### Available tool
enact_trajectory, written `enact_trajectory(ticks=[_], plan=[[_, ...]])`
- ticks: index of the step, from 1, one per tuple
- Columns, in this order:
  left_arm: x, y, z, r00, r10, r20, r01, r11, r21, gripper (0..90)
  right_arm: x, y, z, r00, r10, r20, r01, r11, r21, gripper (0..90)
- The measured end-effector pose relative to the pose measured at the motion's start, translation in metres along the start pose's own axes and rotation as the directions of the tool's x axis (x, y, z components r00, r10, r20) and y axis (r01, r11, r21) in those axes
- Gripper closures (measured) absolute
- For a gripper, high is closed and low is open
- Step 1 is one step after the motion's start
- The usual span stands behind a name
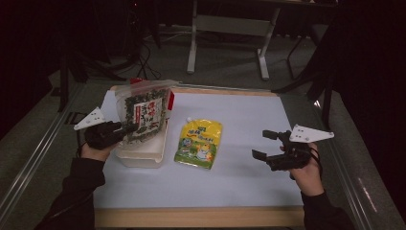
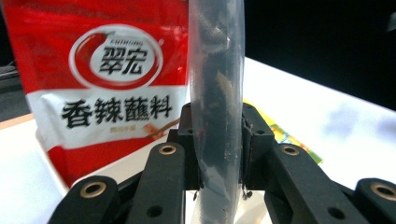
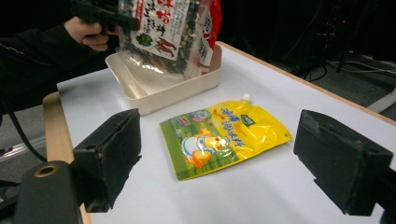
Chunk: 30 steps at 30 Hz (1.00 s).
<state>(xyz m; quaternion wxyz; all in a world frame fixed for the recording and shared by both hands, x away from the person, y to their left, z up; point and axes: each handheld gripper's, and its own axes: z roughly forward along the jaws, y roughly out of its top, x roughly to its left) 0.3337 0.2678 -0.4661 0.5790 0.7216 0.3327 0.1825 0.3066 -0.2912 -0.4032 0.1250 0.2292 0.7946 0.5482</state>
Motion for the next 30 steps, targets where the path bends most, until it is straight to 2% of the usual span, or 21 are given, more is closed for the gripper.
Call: enact_trajectory(ticks=[2, 4, 5, 8, 11, 16, 19, 24, 25, 26, 28, 30], plan=[[0.003, -0.006, 0.002, 0.9999, 0.017, -0.004, -0.017, 0.9999, 0.001, 75.8, 0.0, 0.0, 0.0, 1.0, -0.001, 0.001, 0.001, 1.0, 0.005, 14.7], [0.005, -0.008, 0.003, 0.9999, 0.013, -0.002, -0.013, 0.9999, 0.007, 75.8, 0.0, 0.0, 0.001, 1.0, 0.0, 0.0, 0.0, 1.0, 0.005, 14.7], [0.005, -0.01, 0.004, 0.9992, 0.035, -0.016, -0.035, 0.9992, 0.021, 75.7, 0.0, 0.0, 0.001, 1.0, -0.001, -0.002, 0.001, 1.0, 0.008, 14.7], [0.008, -0.013, 0.006, 0.9993, 0.036, -0.008, -0.036, 0.9988, 0.032, 75.7, 0.002, 0.0, 0.003, 0.9999, -0.003, -0.01, 0.003, 1.0, 0.011, 14.7], [0.011, -0.018, 0.008, 0.9998, 0.021, 0.004, -0.021, 0.9991, 0.037, 75.7, 0.002, 0.0, 0.004, 0.9999, -0.009, -0.009, 0.01, 1.0, 0.021, 14.7], [0.019, -0.026, 0.007, 0.9993, -0.027, 0.026, 0.027, 0.9996, 0.002, 75.6, 0.003, -0.001, 0.005, 0.9999, -0.01, -0.013, 0.01, 1.0, 0.024, 14.7], [0.019, -0.029, 0.009, 0.9997, -0.008, 0.024, 0.008, 0.9998, 0.017, 75.5, 0.003, -0.002, 0.005, 0.9998, -0.013, -0.014, 0.014, 0.999, 0.031, 14.7], [0.02, -0.035, 0.004, 0.9996, -0.028, 0.001, 0.028, 0.9994, 0.021, 75.3, 0.004, -0.002, 0.005, 0.9998, -0.012, -0.017, 0.012, 1.0, 0.028, 14.7], [0.018, -0.033, 0.004, 0.9994, -0.03, -0.014, 0.031, 0.9991, 0.028, 75.0, 0.004, -0.002, 0.005, 0.9998, -0.012, -0.015, 0.013, 0.999, 0.031, 14.8], [0.017, -0.032, 0.005, 0.9992, -0.03, -0.025, 0.031, 0.9988, 0.038, 74.5, 0.004, -0.002, 0.005, 0.9998, -0.014, -0.013, 0.015, 0.999, 0.033, 14.7], [0.014, -0.03, 0.005, 0.9981, -0.005, -0.061, 0.008, 0.9984, 0.056, 73.5, 0.004, -0.002, 0.005, 0.9998, -0.013, -0.017, 0.013, 1.0, 0.029, 14.7], [0.013, -0.029, 0.005, 0.9983, -0.011, -0.057, 0.015, 0.9979, 0.062, 73.5, 0.005, -0.002, 0.004, 0.9998, -0.017, -0.013, 0.018, 0.999, 0.028, 14.7]])
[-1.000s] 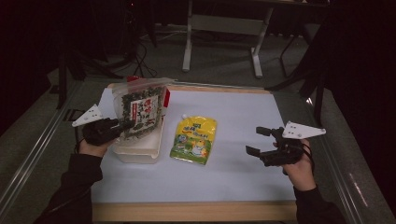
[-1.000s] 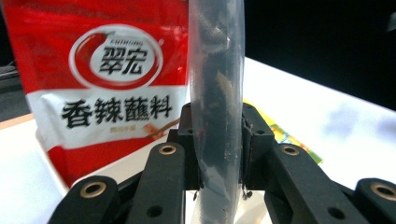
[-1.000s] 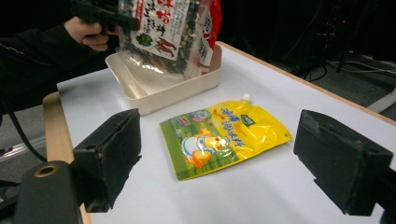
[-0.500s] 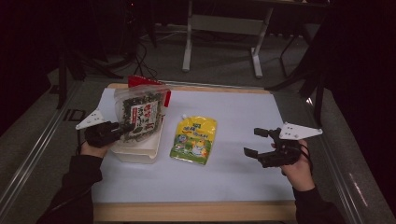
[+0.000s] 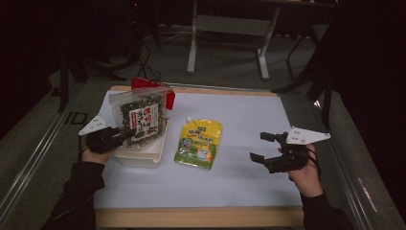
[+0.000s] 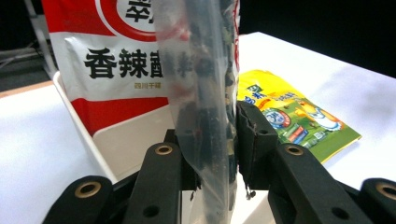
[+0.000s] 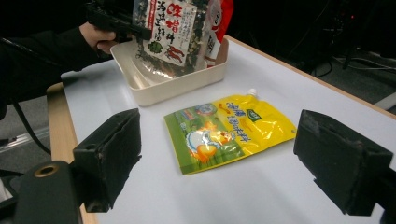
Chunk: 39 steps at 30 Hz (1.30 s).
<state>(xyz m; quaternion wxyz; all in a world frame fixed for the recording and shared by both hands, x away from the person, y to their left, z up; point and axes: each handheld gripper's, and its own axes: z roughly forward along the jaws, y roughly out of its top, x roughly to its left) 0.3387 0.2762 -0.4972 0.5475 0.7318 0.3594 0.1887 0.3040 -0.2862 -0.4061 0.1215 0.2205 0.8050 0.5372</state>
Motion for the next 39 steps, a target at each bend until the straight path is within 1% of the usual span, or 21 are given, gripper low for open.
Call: enact_trajectory(ticks=[2, 4, 8, 10, 13, 14, 16, 18, 19, 20, 21, 23, 24, 26, 28, 29, 30, 32, 33, 35, 39], plan=[[0.0, 0.001, 0.0, 0.9999, -0.017, 0.0, 0.017, 0.9997, 0.017, 73.8, 0.0, 0.0, -0.001, 1.0, 0.002, 0.001, -0.002, 1.0, -0.002, 14.7], [0.001, 0.001, 0.0, 0.9998, -0.02, 0.002, 0.02, 0.9993, 0.031, 74.0, -0.001, -0.001, -0.001, 1.0, 0.004, 0.003, -0.004, 1.0, -0.001, 14.7], [0.005, -0.006, -0.002, 0.9992, -0.037, 0.014, 0.037, 0.9992, 0.017, 74.1, 0.0, -0.002, 0.0, 1.0, 0.005, 0.0, -0.005, 1.0, -0.002, 14.7], [0.006, -0.008, -0.002, 0.9989, -0.045, 0.013, 0.045, 0.999, 0.009, 74.1, 0.0, -0.002, 0.0, 1.0, 0.004, -0.001, -0.004, 1.0, -0.004, 14.7], [0.007, -0.009, -0.003, 0.9987, -0.049, 0.014, 0.049, 0.9988, 0.011, 73.9, -0.001, -0.003, 0.0, 1.0, 0.007, -0.001, -0.007, 1.0, 0.0, 14.7], [0.007, -0.009, -0.003, 0.9991, -0.042, 0.008, 0.042, 0.999, 0.014, 73.6, 0.0, -0.002, 0.001, 1.0, 0.007, -0.003, -0.007, 1.0, 0.0, 14.7], [0.005, -0.008, -0.002, 0.9992, -0.041, 0.0, 0.041, 0.9988, 0.027, 71.3, 0.0, -0.002, 0.001, 1.0, -0.002, -0.002, 0.002, 1.0, 0.002, 14.7], [0.005, -0.008, -0.003, 0.9984, -0.056, -0.005, 0.056, 0.9979, 0.032, 66.1, 0.001, -0.001, 0.001, 1.0, -0.006, -0.008, 0.006, 1.0, -0.002, 14.7], [0.004, -0.008, -0.005, 0.9982, -0.06, -0.004, 0.06, 0.998, 0.021, 66.1, 0.001, -0.001, 0.0, 1.0, -0.007, -0.007, 0.007, 1.0, -0.003, 14.7], [0.004, -0.007, -0.007, 0.9979, -0.063, -0.011, 0.064, 0.9979, 0.015, 63.9, 0.001, 0.0, 0.0, 0.9999, -0.009, -0.005, 0.009, 1.0, -0.003, 14.7], [0.004, -0.007, -0.009, 0.9976, -0.069, -0.009, 0.069, 0.9975, 0.014, 62.3, 0.001, 0.0, 0.0, 1.0, -0.008, -0.005, 0.008, 1.0, -0.005, 14.7], [0.002, -0.005, -0.015, 0.9974, -0.07, -0.013, 0.07, 0.9975, 0.0, 59.3, 0.0, 0.0, -0.001, 1.0, -0.007, -0.003, 0.007, 1.0, -0.006, 14.7], [0.001, -0.004, -0.018, 0.9974, -0.071, -0.011, 0.071, 0.9975, -0.003, 59.2, 0.0, 0.0, -0.001, 1.0, -0.008, -0.001, 0.008, 1.0, -0.006, 14.7], [-0.003, -0.002, -0.023, 0.9979, -0.061, -0.021, 0.061, 0.998, -0.013, 54.2, -0.001, 0.0, -0.002, 1.0, -0.007, -0.003, 0.007, 1.0, -0.007, 14.7], [-0.006, 0.001, -0.028, 0.998, -0.052, -0.037, 0.052, 0.9985, -0.018, 53.7, 0.0, 0.0, -0.001, 0.9999, -0.01, 0.0, 0.01, 1.0, -0.003, 14.7], [-0.006, 0.001, -0.028, 0.998, -0.052, -0.037, 0.052, 0.9985, -0.018, 52.8, 0.0, 0.0, -0.001, 0.9999, -0.01, 0.0, 0.01, 1.0, -0.003, 14.7], [-0.007, 0.004, -0.034, 0.998, -0.054, -0.031, 0.053, 0.998, -0.034, 52.8, 0.0, 0.0, -0.001, 1.0, -0.009, -0.002, 0.009, 1.0, -0.004, 14.7], [-0.01, 0.007, -0.038, 0.9982, -0.048, -0.035, 0.047, 0.9984, -0.032, 51.0, 0.0, 0.001, -0.001, 1.0, -0.01, -0.001, 0.01, 1.0, -0.003, 14.7], [-0.012, 0.007, -0.041, 0.9984, -0.044, -0.036, 0.042, 0.9984, -0.038, 50.1, 0.001, 0.002, -0.001, 1.0, -0.007, -0.003, 0.007, 1.0, -0.004, 14.7], [-0.016, 0.009, -0.046, 0.9982, -0.047, -0.036, 0.045, 0.9975, -0.054, 49.2, 0.001, 0.002, -0.001, 0.9999, -0.01, 0.0, 0.01, 1.0, 0.0, 14.7], [-0.025, 0.011, -0.056, 0.9977, -0.042, -0.052, 0.038, 0.9964, -0.075, 46.3, 0.001, 0.002, 0.0, 1.0, -0.007, -0.002, 0.007, 1.0, 0.005, 14.7]])
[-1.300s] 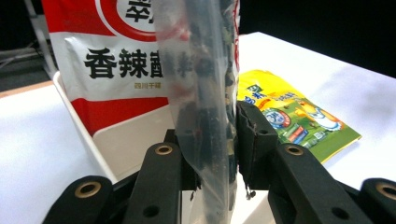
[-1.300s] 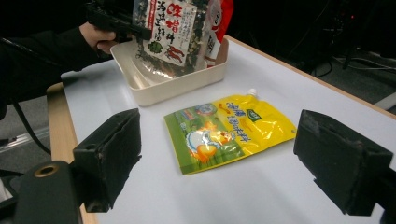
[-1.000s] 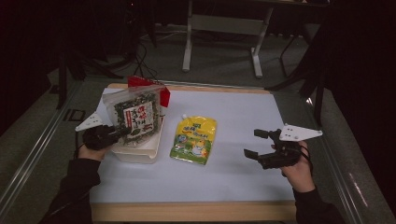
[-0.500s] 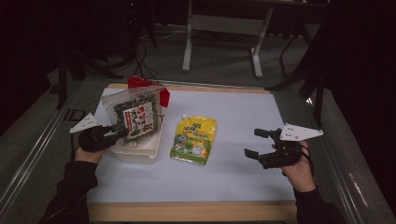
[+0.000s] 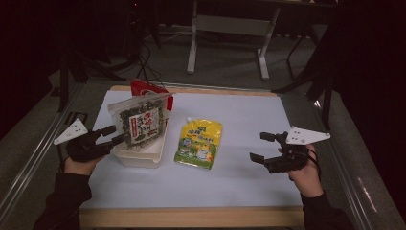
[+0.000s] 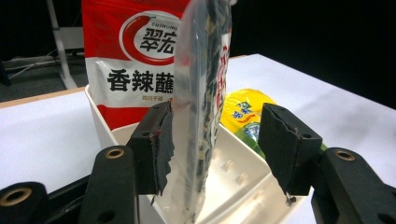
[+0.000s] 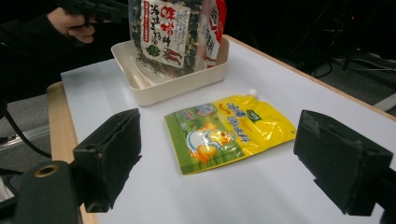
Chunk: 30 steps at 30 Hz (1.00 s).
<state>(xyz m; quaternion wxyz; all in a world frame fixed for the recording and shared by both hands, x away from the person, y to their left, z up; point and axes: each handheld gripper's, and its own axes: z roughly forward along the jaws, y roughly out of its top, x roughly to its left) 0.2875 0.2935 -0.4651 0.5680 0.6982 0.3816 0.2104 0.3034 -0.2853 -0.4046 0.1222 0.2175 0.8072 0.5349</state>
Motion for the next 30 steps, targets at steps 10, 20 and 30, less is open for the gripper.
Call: enact_trajectory(ticks=[10, 20, 30], plan=[[-0.03, 0.004, -0.019, 0.999, 0.041, -0.017, -0.042, 0.9971, -0.064, 44.3, 0.0, -0.003, 0.004, 0.9999, 0.005, -0.01, -0.005, 1.0, -0.001, 14.8], [-0.066, -0.003, -0.011, 0.9997, 0.018, 0.014, -0.018, 0.9985, -0.053, 9.1, 0.0, -0.008, 0.016, 0.9987, 0.003, -0.052, -0.002, 1.0, 0.014, 17.6], [-0.1, -0.019, 0.008, 0.9918, 0.045, 0.12, -0.041, 0.9986, -0.031, 2.5, -0.002, -0.012, 0.037, 0.9997, 0.009, -0.024, -0.008, 0.999, 0.039, 14.4]])
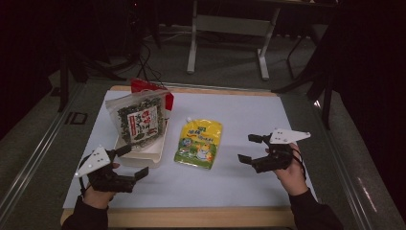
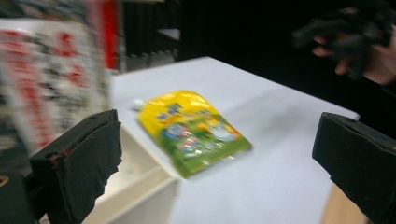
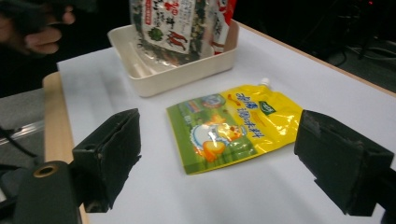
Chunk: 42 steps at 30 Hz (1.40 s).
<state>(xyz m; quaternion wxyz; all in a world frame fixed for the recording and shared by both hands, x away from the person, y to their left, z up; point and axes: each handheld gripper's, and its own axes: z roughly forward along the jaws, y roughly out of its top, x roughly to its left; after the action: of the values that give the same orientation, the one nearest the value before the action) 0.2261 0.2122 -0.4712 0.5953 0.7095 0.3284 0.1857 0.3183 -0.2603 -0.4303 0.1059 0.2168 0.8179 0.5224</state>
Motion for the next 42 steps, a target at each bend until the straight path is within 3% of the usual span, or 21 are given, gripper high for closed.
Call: enact_trajectory(ticks=[3, 8, 12, 16, 17, 18, 19, 22, 23, 26, 28, 31, 34, 35, 42], plan=[[-0.006, -0.005, 0.01, 0.9994, -0.013, 0.032, 0.012, 0.9998, 0.012, 2.5, -0.001, 0.001, 0.006, 0.9998, 0.018, 0.013, -0.018, 1.0, -0.003, 13.8], [-0.014, -0.013, 0.023, 0.998, 0.002, 0.063, -0.005, 0.999, 0.045, 2.4, -0.002, 0.003, 0.016, 0.9991, 0.024, 0.035, -0.024, 1.0, -0.002, 10.7], [-0.02, -0.02, 0.032, 0.9962, 0.043, 0.075, -0.046, 0.9978, 0.047, 2.5, -0.003, 0.005, 0.03, 0.9996, 0.024, 0.013, -0.024, 1.0, -0.002, 11.0], [-0.023, -0.022, 0.034, 0.9944, 0.068, 0.081, -0.072, 0.9961, 0.051, 2.5, -0.004, 0.007, 0.039, 0.9994, 0.019, 0.027, -0.02, 1.0, 0.02, 16.7], [-0.023, -0.022, 0.034, 0.9942, 0.07, 0.082, -0.074, 0.9957, 0.054, 2.5, -0.007, 0.009, 0.046, 0.9989, 0.026, 0.04, -0.027, 0.999, 0.023, 26.3], [-0.023, -0.022, 0.034, 0.9937, 0.075, 0.083, -0.08, 0.9953, 0.055, 2.5, -0.009, 0.009, 0.049, 0.9981, 0.036, 0.05, -0.037, 0.999, 0.025, 29.8], [-0.023, -0.023, 0.035, 0.9935, 0.071, 0.089, -0.076, 0.9953, 0.06, 2.5, -0.014, 0.011, 0.055, 0.9976, 0.047, 0.05, -0.049, 0.998, 0.032, 41.2], [-0.022, -0.024, 0.035, 0.9934, 0.066, 0.093, -0.072, 0.9955, 0.061, 2.5, -0.016, 0.011, 0.059, 0.997, 0.046, 0.062, -0.048, 0.998, 0.032, 42.3], [-0.022, -0.025, 0.036, 0.9936, 0.064, 0.092, -0.07, 0.9956, 0.062, 2.5, -0.019, 0.013, 0.067, 0.9965, 0.039, 0.073, -0.043, 0.998, 0.045, 54.7], [-0.022, -0.026, 0.036, 0.9937, 0.058, 0.096, -0.064, 0.9959, 0.064, 2.5, -0.028, 0.015, 0.08, 0.9941, 0.054, 0.094, -0.059, 0.997, 0.053, 66.3], [-0.023, -0.027, 0.038, 0.9931, 0.07, 0.094, -0.077, 0.9943, 0.073, 2.5, -0.031, 0.016, 0.085, 0.9928, 0.064, 0.102, -0.069, 0.996, 0.051, 67.9], [-0.024, -0.028, 0.04, 0.9922, 0.068, 0.105, -0.076, 0.994, 0.079, 2.5, -0.046, 0.018, 0.106, 0.9885, 0.102, 0.112, -0.11, 0.991, 0.074, 83.5], [-0.024, -0.029, 0.04, 0.9918, 0.069, 0.107, -0.078, 0.9936, 0.082, 2.5, -0.049, 0.019, 0.111, 0.9875, 0.105, 0.117, -0.115, 0.99, 0.08, 85.3], [-0.024, -0.03, 0.04, 0.992, 0.062, 0.109, -0.071, 0.9942, 0.081, 2.5, -0.056, 0.021, 0.124, 0.9868, 0.111, 0.117, -0.123, 0.988, 0.096, 89.9], [-0.024, -0.03, 0.04, 0.9914, 0.075, 0.107, -0.083, 0.9933, 0.08, 2.5, -0.072, 0.024, 0.166, 0.9787, 0.167, 0.119, -0.181, 0.976, 0.12, 90.0]])
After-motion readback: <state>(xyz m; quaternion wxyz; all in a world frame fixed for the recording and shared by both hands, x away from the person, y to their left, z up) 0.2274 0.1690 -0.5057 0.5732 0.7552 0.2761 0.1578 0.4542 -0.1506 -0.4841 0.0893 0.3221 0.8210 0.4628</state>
